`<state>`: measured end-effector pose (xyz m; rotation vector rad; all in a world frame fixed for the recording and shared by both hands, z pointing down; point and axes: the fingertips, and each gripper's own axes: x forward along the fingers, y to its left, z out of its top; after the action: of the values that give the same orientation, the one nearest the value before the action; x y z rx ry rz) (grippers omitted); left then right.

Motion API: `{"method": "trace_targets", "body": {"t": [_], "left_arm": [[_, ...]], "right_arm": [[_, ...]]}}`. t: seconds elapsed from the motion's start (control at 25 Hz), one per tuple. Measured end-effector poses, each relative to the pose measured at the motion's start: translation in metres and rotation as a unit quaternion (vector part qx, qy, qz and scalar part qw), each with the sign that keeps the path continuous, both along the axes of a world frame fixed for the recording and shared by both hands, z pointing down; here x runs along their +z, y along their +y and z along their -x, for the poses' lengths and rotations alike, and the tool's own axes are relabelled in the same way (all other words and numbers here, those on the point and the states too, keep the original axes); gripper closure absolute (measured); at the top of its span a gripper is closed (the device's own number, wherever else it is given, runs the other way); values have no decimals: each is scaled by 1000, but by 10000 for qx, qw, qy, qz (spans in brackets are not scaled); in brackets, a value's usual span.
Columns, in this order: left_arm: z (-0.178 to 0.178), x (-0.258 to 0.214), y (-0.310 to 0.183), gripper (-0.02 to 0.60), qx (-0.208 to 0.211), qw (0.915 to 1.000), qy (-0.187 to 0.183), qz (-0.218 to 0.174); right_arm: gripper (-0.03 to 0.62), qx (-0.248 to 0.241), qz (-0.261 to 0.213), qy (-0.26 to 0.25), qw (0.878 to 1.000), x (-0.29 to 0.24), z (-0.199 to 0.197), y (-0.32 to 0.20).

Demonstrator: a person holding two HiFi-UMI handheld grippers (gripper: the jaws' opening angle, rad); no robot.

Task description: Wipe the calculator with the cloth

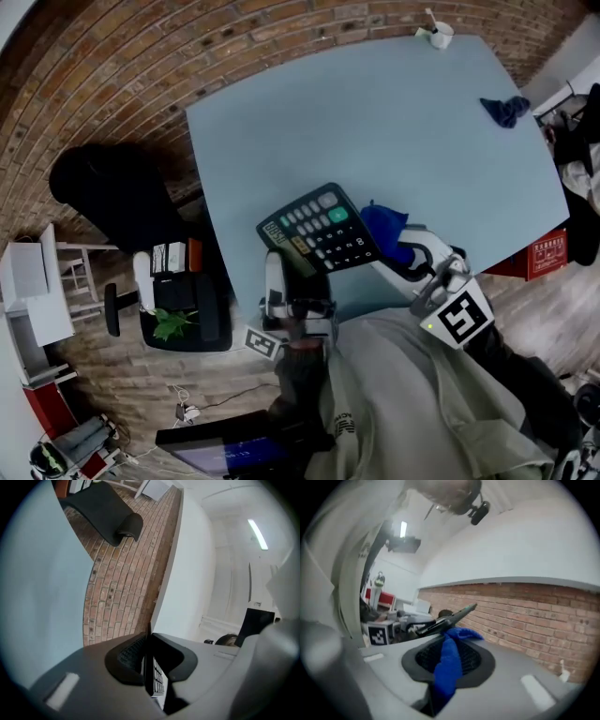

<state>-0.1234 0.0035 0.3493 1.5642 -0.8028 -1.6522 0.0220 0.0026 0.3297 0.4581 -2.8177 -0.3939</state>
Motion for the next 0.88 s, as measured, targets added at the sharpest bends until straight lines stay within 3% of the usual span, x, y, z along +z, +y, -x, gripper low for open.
{"method": "trace_targets", "body": {"t": [0.12, 0.32, 0.52, 0.6, 0.68, 0.76, 0.88], "left_arm": [[-7, -9, 2, 557, 400, 9985, 91, -363], [-32, -15, 1, 555, 1059, 9930, 89, -519], [-18, -7, 3, 553, 722, 9968, -116, -316], [-7, -3, 3, 554, 425, 9981, -431, -106], [-7, -1, 0, 554, 244, 9947, -997, 105], [-16, -4, -2, 554, 180, 9878, -1536, 191], [-28, -7, -2, 532, 42, 9749, -2217, 190]], "right_arm": [[534, -113, 754, -702, 9946, -10, -7, -1], [534, -632, 1608, -1690, 9704, -32, -6, -15], [534, -739, 1836, -2407, 9502, -56, -35, -34], [534, -1046, 2223, -2447, 9380, -63, -42, -23], [534, -1348, 2623, -2257, 9285, -64, -34, -5], [534, -1257, 2899, -1779, 9319, -52, -13, 7], [534, -622, 2954, -1181, 9460, -26, 10, -2]]}}
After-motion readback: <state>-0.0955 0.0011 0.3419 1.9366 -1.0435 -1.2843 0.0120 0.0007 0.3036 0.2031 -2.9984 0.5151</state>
